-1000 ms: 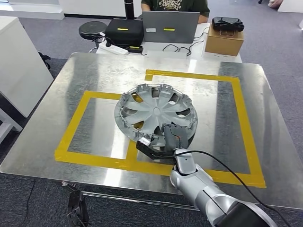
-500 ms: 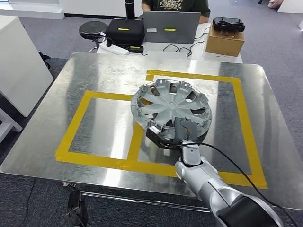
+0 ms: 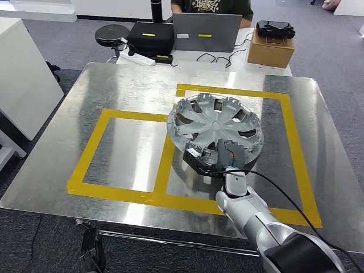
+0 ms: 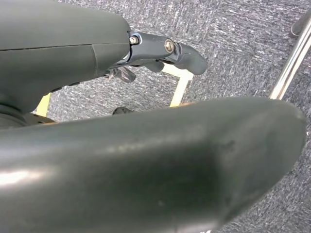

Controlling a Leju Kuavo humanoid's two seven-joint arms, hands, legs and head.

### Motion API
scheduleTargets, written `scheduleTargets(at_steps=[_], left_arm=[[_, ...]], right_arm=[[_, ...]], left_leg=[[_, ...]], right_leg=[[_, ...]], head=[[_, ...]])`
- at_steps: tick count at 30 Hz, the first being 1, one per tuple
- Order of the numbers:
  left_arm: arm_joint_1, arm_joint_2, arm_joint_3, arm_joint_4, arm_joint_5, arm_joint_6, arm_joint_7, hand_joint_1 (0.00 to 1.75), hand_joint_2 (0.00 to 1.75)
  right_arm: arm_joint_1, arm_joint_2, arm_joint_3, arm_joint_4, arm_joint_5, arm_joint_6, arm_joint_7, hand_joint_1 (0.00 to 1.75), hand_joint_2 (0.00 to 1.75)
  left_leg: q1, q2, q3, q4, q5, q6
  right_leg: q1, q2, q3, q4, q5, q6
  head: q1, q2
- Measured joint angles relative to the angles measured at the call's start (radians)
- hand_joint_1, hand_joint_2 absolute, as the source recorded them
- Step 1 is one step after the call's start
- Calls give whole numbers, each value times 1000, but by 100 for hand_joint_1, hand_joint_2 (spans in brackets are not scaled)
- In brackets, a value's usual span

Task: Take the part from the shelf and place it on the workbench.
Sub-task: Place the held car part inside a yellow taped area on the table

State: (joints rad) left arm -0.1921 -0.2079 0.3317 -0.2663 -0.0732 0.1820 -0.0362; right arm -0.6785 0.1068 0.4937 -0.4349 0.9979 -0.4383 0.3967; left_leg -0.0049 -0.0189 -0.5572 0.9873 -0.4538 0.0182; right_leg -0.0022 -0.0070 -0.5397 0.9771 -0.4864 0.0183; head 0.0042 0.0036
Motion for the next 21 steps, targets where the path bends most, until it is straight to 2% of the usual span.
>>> scheduleTargets(at_steps=[21], left_arm=[[0,0,-2,0,0,0,0,0,0]], right_arm=[[0,-2,-4,2,0,0,0,175,175]], left_leg=[[0,0,0,0,-1,1]], right_leg=[[0,0,1,-1,0,0]], head=[[0,0]])
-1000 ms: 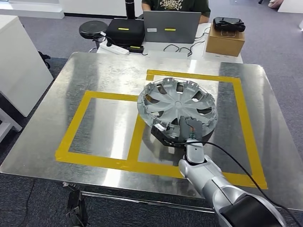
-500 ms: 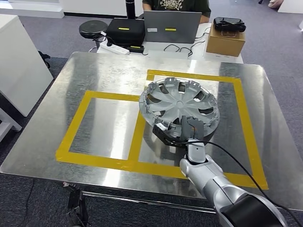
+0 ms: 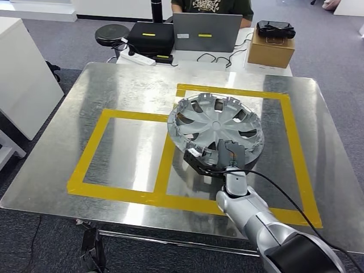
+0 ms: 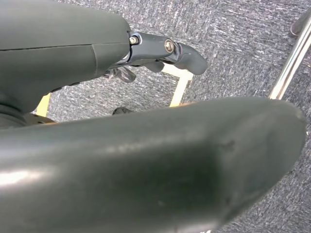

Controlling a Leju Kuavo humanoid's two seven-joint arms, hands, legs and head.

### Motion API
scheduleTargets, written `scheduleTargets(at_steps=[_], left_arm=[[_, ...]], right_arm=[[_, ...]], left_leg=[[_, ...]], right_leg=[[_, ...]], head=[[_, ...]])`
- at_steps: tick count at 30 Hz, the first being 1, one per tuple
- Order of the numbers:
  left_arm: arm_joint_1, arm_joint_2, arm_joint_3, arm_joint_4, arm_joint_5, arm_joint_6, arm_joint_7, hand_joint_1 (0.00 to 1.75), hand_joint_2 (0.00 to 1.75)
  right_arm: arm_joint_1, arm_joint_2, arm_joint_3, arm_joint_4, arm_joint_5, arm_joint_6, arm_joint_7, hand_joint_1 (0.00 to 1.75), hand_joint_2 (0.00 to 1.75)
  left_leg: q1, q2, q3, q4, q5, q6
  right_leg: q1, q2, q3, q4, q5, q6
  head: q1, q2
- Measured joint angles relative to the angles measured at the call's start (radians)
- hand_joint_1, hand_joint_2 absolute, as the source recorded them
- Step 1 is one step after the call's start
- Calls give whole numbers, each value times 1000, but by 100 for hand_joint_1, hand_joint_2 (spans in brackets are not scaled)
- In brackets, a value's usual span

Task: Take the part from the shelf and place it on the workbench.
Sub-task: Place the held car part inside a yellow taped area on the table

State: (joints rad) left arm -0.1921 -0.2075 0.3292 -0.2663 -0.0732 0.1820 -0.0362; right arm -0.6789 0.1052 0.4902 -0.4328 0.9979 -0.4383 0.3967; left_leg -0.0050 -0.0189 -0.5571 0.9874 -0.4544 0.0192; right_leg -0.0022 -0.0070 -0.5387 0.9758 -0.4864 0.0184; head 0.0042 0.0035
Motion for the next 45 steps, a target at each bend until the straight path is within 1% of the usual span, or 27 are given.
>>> scheduleTargets(at_steps=[45], left_arm=[[0,0,0,0,0,0,0,0,0]], right_arm=[[0,-1,0,3,0,0,0,175,175]], left_leg=[[0,0,0,0,-1,2]], right_leg=[[0,0,1,-1,-1,1]], head=[[0,0]])
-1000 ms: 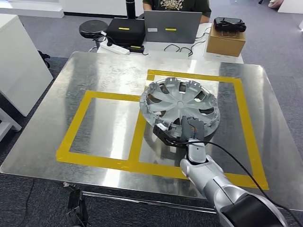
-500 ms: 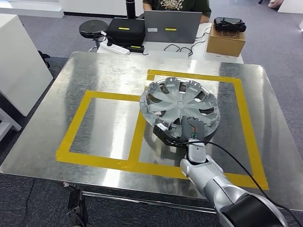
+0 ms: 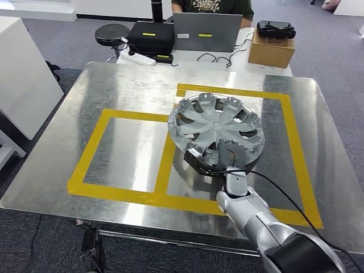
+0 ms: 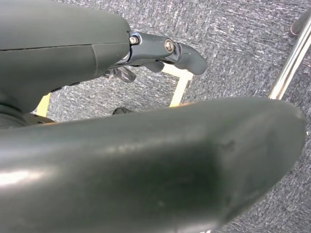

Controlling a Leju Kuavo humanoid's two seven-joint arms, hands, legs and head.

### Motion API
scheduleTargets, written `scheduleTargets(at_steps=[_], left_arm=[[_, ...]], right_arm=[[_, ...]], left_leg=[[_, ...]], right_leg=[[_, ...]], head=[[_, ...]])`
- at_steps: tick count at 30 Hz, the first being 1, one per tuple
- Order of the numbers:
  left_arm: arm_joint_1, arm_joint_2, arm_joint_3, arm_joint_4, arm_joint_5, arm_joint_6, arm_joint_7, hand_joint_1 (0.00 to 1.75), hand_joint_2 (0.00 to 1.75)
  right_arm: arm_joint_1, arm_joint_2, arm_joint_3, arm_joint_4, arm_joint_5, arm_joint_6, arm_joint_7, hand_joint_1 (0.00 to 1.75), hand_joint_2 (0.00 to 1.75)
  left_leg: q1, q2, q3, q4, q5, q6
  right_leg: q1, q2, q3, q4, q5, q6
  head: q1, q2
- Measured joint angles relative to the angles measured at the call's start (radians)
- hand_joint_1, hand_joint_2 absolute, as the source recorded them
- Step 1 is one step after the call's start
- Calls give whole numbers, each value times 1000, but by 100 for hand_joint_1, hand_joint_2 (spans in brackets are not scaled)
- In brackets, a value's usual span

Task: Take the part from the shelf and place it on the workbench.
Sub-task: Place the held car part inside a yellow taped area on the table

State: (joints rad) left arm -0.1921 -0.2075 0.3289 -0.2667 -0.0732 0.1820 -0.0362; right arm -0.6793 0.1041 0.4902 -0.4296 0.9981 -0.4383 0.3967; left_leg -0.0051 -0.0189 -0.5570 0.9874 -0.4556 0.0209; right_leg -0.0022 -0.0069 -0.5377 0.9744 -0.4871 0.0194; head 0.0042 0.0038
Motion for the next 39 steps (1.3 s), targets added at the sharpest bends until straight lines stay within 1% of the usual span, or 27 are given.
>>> scheduleTargets(at_steps=[39], left_arm=[[0,0,0,0,0,0,0,0,0]], right_arm=[[0,0,-1,2,0,0,0,175,175]], left_leg=[[0,0,0,0,0,0]], right_leg=[[0,0,0,0,0,1]], head=[[0,0]])
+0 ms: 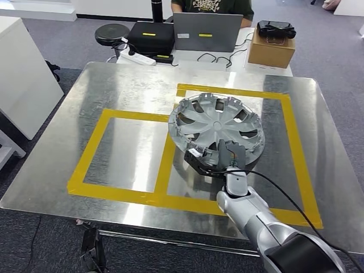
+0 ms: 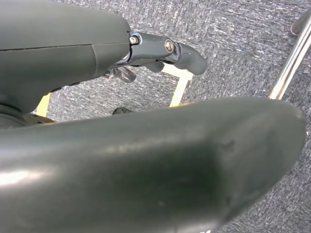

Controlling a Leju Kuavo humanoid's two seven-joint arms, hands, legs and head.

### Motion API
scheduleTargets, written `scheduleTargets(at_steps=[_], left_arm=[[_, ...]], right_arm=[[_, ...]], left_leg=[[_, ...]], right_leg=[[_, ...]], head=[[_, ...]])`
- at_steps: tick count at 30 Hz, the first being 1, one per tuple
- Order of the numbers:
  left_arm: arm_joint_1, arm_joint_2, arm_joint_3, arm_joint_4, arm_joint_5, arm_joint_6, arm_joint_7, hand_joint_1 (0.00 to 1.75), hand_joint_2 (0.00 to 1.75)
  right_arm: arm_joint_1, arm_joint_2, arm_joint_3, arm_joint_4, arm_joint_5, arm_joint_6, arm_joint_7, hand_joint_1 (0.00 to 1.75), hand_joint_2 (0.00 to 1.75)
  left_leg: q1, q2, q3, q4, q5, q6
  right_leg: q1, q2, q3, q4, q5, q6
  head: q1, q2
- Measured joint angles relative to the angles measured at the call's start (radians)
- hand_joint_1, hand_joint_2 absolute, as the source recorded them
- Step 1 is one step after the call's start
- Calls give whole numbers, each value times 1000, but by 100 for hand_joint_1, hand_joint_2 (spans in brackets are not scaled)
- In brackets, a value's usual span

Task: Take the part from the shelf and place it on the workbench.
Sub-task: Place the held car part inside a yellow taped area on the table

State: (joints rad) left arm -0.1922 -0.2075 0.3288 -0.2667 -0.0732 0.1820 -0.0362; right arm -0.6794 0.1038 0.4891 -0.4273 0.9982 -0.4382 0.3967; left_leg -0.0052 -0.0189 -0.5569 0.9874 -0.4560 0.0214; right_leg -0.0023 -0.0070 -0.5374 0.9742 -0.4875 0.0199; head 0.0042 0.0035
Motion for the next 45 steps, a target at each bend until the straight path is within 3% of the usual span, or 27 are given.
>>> scheduleTargets(at_steps=[6,10,12,13,14,16,17,19,20,21,22,23,25,26,27,33,45], left_arm=[[0,0,0,0,0,0,0,0,0],[0,0,0,0,1,0,-1,0,0],[2,4,1,0,16,3,-14,0,0],[4,8,2,0,28,3,-26,0,0],[6,15,3,0,40,1,-38,0,0],[13,28,4,0,56,-8,-55,0,0],[16,33,5,0,60,-10,-58,0,0],[19,43,7,0,66,-10,-60,0,0],[19,46,7,0,67,-10,-60,0,0],[19,48,8,0,69,-10,-60,0,0],[19,48,8,0,70,-9,-60,0,0],[19,49,8,0,71,-9,-60,0,0],[19,50,8,0,72,-9,-60,0,0],[19,50,8,0,73,-9,-60,0,0],[19,51,8,0,75,-9,-59,0,0],[19,52,8,0,87,-8,-60,0,0],[19,53,7,0,92,-6,-60,0,0]], right_arm=[[0,0,0,0,0,0,0,175,175],[-1,0,0,0,-1,4,-7,0,0],[-22,-14,12,-2,-22,54,-79,0,0],[-47,-35,27,-12,-53,125,-168,0,0],[-81,-68,46,-32,-96,239,-288,0,0],[-154,-146,80,-84,-192,560,-542,0,0],[-183,-180,90,-110,-228,719,-624,0,0],[-211,-226,110,-148,-274,930,-662,0,0],[-215,-241,123,-164,-288,963,-643,0,0],[-215,-252,136,-176,-299,949,-621,0,0],[-212,-262,149,-185,-307,894,-606,44,0],[-210,-269,160,-192,-312,821,-598,69,0],[-210,-279,181,-201,-325,707,-591,69,0],[-213,-285,195,-203,-337,695,-589,25,0],[-216,-291,211,-205,-353,697,-588,0,0],[-216,-317,280,-228,-407,629,-552,0,0],[-216,-336,337,-250,-423,620,-544,0,0]], left_leg=[[0,0,0,0,0,0],[0,0,0,0,0,0],[0,1,-1,0,0,0],[-1,1,-1,0,1,0],[-1,3,-1,0,1,0],[-1,5,-1,1,2,0],[-1,5,-1,1,2,1],[-2,5,-3,1,3,2],[-2,5,-4,2,4,3],[-2,5,-5,2,5,4],[-2,5,-6,2,5,4],[-2,5,-7,2,5,4],[-2,5,-9,2,5,4],[-2,5,-10,2,5,4],[-2,5,-11,2,5,4],[-2,5,-15,2,5,4],[-2,5,-17,2,5,4]], right_leg=[[0,0,0,0,0,0],[0,0,1,0,0,0],[0,1,7,0,2,2],[-1,2,9,0,3,3],[-1,4,10,0,5,4],[-1,6,5,0,6,4],[-2,6,5,0,6,4],[-2,6,5,0,8,6],[-2,6,6,0,9,7],[-2,6,6,0,10,7],[-2,6,5,0,11,7],[-2,6,4,0,10,7],[-2,5,2,0,10,7],[-2,5,1,0,10,7],[-2,5,1,0,10,7],[-2,6,-4,1,9,6],[-2,5,-5,0,9,6]], head=[[0,0],[0,0],[0,0],[0,0],[0,0],[1,0],[2,0],[3,0],[3,0],[3,0],[3,0],[3,0],[3,0],[3,0],[3,0],[3,0],[3,0]])
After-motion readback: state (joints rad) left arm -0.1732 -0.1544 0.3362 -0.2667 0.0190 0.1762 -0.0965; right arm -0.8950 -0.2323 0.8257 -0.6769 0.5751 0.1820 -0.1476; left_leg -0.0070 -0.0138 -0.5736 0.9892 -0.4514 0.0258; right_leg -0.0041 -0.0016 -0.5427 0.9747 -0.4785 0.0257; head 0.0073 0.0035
